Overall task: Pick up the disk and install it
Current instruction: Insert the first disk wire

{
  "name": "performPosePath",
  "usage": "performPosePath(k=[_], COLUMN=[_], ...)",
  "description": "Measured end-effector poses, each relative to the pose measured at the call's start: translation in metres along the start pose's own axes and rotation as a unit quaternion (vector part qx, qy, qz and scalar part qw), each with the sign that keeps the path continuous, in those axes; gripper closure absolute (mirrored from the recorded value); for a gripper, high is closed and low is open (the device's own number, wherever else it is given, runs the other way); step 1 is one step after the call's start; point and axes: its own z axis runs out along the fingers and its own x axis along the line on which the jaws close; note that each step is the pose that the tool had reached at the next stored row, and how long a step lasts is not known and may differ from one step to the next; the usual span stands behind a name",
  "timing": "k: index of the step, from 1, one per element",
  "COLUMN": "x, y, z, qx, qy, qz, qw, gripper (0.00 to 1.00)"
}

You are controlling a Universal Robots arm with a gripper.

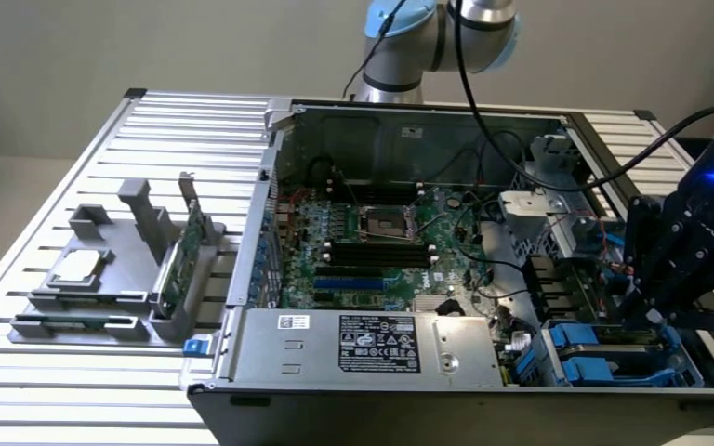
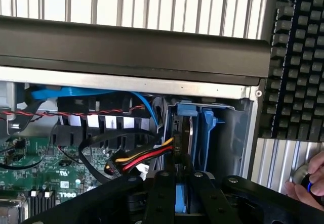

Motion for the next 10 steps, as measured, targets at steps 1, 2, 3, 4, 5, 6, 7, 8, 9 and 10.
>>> performPosePath(k=[1, 2, 3, 4, 5, 6, 7, 8, 9, 10], x=[0.0006, 0.0010, 0.0013, 0.0016, 0.0017, 0.0018, 0.0018, 0.0018, 0.0018, 0.0018], y=[0.0008, 0.0017, 0.0027, 0.0036, 0.0043, 0.0046, 0.0047, 0.0048, 0.0048, 0.0050], z=[0.0003, 0.0007, 0.0009, 0.0010, 0.0011, 0.0014, 0.0017, 0.0019, 0.0021, 0.0022], qx=[0.0008, 0.0015, 0.0022, 0.0029, 0.0036, 0.0046, 0.0057, 0.0069, 0.0081, 0.0092], qy=[0.0000, 0.0000, -0.0001, -0.0003, -0.0006, -0.0007, -0.0008, -0.0008, -0.0008, -0.0009], qz=[0.001, 0.002, 0.003, 0.004, 0.006, 0.009, 0.012, 0.015, 0.018, 0.021], qw=[1.0000, 1.0000, 1.0000, 1.0000, 1.0000, 0.9999, 0.9999, 0.9999, 0.9998, 0.9997], gripper=[0.84, 0.84, 0.84, 0.84, 0.84, 0.84, 0.84, 0.84, 0.84, 0.84])
